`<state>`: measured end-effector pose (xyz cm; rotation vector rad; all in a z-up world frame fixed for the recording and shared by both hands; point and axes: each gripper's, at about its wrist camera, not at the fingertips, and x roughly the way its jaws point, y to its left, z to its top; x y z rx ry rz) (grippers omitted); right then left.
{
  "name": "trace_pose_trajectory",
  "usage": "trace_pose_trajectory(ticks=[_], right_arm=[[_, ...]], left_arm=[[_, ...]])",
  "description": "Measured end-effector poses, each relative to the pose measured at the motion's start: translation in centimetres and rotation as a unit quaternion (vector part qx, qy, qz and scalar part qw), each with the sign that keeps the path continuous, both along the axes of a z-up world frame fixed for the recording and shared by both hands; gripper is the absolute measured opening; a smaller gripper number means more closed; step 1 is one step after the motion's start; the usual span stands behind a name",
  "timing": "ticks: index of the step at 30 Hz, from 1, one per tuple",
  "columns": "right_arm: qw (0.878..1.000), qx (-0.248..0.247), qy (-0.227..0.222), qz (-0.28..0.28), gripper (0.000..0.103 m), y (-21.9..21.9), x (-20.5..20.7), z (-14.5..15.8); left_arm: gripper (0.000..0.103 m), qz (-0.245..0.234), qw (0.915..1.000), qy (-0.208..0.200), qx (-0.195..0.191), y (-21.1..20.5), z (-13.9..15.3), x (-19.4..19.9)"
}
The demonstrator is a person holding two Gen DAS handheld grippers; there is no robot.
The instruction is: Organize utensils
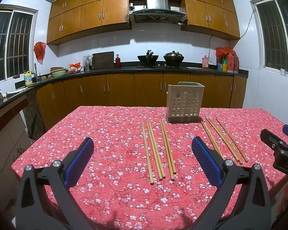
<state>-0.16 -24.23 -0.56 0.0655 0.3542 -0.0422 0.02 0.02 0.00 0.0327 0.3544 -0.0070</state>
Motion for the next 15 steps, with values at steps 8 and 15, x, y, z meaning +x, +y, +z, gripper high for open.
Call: trace_pose_trajectory(ticks=[8,15], right_arm=[[1.000,0.000,0.001,0.000,0.101,-0.22,0.06,0.03],[1.000,0.000,0.001,0.000,0.101,-0.21,0.04,0.01]], left_arm=[[0.099,0.000,1.0000,0.001,0.000,0.00,0.00,0.01],[0.099,0.000,1.0000,0.001,0.000,0.00,0.00,0.00]])
